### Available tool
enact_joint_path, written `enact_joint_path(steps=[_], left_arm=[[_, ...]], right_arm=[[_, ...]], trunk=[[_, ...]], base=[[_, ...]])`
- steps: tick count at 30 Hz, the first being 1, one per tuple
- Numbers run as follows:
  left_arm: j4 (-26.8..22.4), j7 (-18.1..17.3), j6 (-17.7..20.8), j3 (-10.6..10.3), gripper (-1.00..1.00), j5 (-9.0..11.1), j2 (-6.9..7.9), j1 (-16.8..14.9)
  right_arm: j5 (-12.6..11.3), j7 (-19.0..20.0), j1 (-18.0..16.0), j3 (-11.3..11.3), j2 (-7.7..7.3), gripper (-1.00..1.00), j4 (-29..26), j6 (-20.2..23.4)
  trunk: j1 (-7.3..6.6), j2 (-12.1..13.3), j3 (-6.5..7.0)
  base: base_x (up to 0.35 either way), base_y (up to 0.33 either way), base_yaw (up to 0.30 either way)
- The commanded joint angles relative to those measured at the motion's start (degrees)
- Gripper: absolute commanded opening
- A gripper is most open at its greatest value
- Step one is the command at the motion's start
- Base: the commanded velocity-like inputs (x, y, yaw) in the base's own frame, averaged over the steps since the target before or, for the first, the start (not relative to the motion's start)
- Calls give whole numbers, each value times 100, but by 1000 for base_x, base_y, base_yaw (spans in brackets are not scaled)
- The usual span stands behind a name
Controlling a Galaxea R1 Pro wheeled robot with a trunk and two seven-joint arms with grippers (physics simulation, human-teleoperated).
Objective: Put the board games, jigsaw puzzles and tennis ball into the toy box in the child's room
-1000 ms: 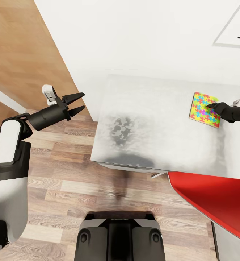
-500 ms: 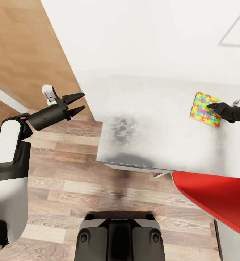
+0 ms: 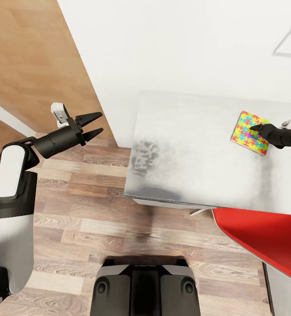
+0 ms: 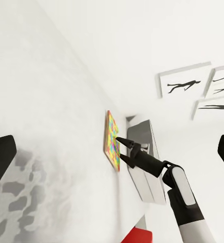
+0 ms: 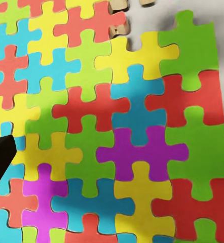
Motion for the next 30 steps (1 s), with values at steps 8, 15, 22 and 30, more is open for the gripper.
enact_joint_path(steps=[8,15,22,30], left_arm=[[2,-60,21,5,100,-60,-1,-4],[2,-60,21,5,100,-60,-1,-4],[2,-60,22,5,100,-60,-1,0],[2,-67,19,5,100,-60,-1,20]], right_arm=[[-84,-48,-1,8,0,100,-9,14],[-83,-49,-1,8,-1,100,-7,14],[-83,-49,-1,8,-1,100,-6,14],[-83,-47,1,8,-2,100,-6,10]], trunk=[[4,-8,-7],[4,-8,-7],[4,-8,-7],[4,-8,-7]], base=[[0,9,100],[0,2,227],[0,1,261],[0,0,271]])
